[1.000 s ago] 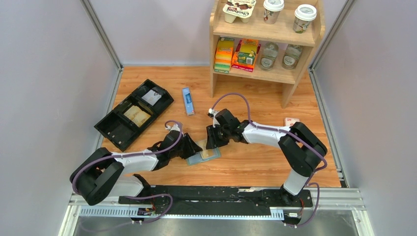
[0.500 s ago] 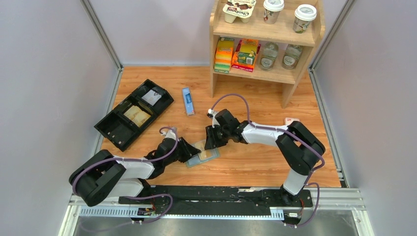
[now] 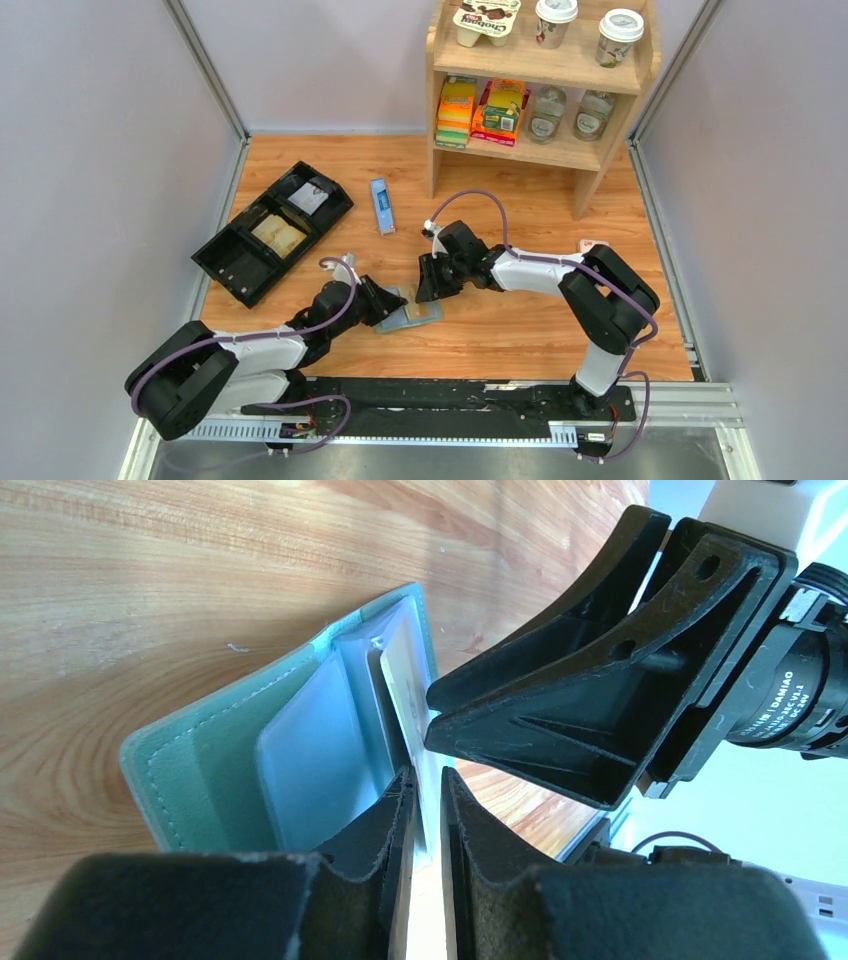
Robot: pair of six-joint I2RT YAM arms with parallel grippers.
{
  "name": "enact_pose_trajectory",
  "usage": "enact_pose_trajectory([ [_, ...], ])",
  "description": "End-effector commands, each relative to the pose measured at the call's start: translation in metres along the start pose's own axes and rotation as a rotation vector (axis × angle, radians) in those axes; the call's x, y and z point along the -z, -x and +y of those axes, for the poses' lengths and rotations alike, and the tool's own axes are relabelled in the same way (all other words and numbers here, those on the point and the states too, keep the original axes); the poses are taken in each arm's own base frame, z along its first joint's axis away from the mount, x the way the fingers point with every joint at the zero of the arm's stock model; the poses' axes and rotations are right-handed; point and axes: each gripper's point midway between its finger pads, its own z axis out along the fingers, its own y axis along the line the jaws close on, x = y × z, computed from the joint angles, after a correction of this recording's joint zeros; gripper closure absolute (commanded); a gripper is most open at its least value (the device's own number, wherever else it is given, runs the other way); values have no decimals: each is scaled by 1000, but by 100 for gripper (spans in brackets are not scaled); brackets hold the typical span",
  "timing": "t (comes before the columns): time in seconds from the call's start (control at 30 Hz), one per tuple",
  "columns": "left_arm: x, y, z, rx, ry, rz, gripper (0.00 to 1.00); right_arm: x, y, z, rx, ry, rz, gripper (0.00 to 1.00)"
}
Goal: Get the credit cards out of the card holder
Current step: Remove the credit card from the card holder.
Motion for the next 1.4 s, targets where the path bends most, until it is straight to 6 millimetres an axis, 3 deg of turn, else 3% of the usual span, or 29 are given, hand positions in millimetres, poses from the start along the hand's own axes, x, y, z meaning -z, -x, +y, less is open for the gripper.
enact_pose_trajectory([
  [0.0, -3, 6, -39, -27, -155, 0, 79, -10, -19, -10, -17, -17, 58, 61],
  [0.2, -13, 0, -40, -12, -178, 33, 80, -10, -21, -10, -18, -12, 63, 62],
  [0.4, -7, 7, -40, -5, -184, -17, 100, -11, -23, -14, -25, -34, 69, 62],
  [0.53, 1, 10, -33, -9, -146, -37, 100, -13, -25, -23, -57, -61, 83, 66],
  [0.67, 9, 11, -21, -9, -86, -46, 100, -16, -29, -32, -86, -89, 106, 69],
  [0.93, 26, 4, 22, 38, 94, -47, 100, -19, -32, -39, -117, -107, 125, 72],
  [1.03, 30, 0, 37, 54, 138, -49, 100, -17, -28, -33, -110, -85, 121, 71],
  [1.17, 31, -2, 42, 54, 162, -42, 100, -7, -12, -18, -81, -54, 84, 66],
  [1.37, 29, -3, 42, 37, 171, -30, 100, 20, 28, 15, -22, 11, -38, 57],
])
